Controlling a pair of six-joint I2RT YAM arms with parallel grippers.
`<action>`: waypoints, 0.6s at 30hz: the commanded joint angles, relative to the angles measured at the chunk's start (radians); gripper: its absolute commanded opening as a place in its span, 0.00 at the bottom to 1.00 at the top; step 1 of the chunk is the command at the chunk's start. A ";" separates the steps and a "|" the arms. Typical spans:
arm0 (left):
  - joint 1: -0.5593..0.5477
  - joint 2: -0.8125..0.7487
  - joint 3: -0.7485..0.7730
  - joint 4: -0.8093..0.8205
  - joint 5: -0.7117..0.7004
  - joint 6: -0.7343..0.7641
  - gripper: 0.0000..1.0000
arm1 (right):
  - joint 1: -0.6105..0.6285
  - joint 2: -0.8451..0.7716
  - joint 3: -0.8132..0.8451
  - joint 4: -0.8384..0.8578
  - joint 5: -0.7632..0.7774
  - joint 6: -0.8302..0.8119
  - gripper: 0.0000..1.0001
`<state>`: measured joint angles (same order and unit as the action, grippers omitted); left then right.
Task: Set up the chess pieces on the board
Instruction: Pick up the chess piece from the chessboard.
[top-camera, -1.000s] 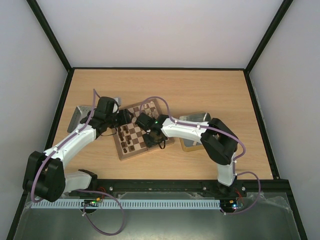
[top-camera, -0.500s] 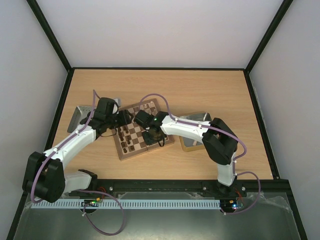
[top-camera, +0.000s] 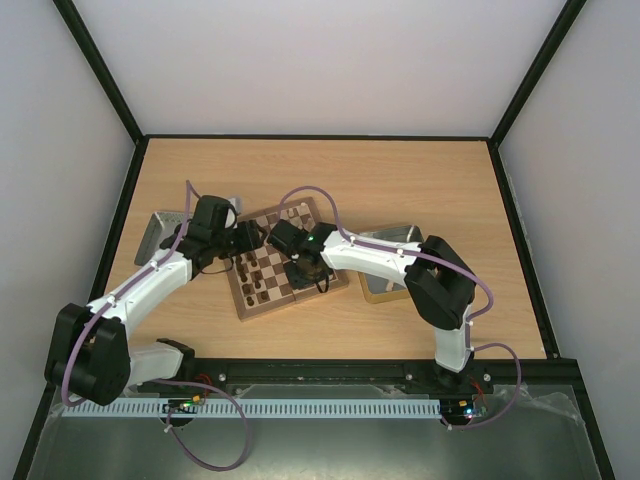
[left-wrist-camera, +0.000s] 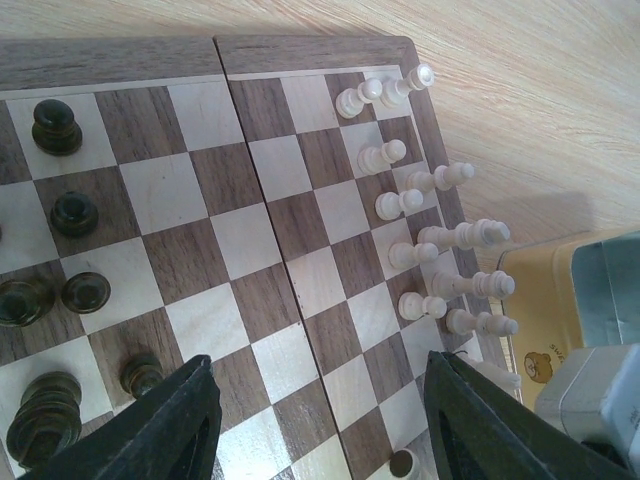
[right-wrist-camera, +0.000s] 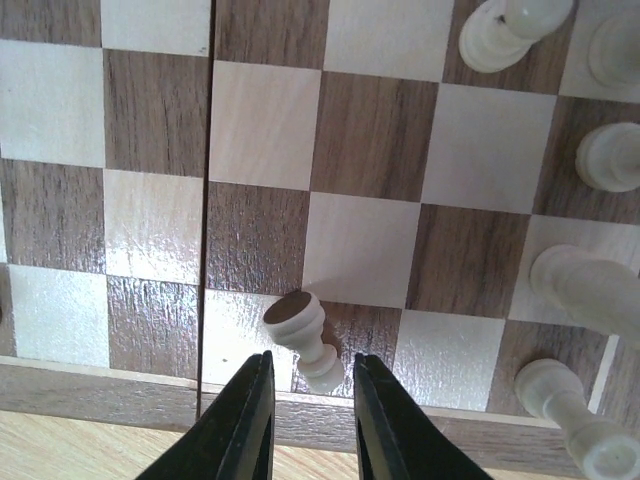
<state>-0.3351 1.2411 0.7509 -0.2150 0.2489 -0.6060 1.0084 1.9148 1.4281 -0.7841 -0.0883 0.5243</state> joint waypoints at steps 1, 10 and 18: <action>0.005 -0.023 -0.017 0.004 0.016 -0.003 0.58 | 0.004 -0.005 -0.029 0.016 0.025 0.000 0.24; 0.004 -0.020 -0.034 0.014 0.059 -0.028 0.58 | 0.003 0.016 -0.091 0.087 0.010 -0.027 0.21; 0.005 -0.016 -0.064 0.032 0.130 -0.072 0.58 | 0.002 0.005 -0.155 0.191 0.033 -0.070 0.20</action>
<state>-0.3351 1.2411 0.7059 -0.2047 0.3256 -0.6449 1.0084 1.9038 1.3235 -0.6697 -0.0917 0.4889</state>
